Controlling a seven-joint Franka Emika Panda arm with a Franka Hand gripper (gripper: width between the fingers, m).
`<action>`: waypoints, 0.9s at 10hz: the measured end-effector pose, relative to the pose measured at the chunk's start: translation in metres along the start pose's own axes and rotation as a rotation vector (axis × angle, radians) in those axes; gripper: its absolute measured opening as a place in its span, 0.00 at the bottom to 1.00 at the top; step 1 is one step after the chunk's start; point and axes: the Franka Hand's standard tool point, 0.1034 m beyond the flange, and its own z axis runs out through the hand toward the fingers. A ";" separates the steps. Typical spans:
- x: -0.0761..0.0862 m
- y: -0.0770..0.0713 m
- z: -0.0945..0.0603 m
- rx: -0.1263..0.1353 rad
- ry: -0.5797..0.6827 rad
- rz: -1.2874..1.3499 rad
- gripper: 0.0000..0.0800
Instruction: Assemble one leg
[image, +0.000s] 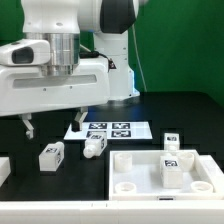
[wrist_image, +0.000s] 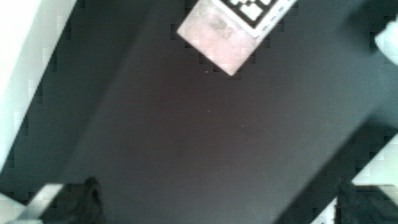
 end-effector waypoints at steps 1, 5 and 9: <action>0.003 -0.003 0.000 0.002 0.002 0.045 0.81; 0.002 -0.005 0.002 0.023 0.005 0.317 0.81; -0.017 0.024 0.017 0.111 -0.069 0.688 0.81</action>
Offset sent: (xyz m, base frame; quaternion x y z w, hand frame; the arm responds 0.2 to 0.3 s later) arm 0.0000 0.0000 0.0000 0.0000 0.0000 0.1938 0.9810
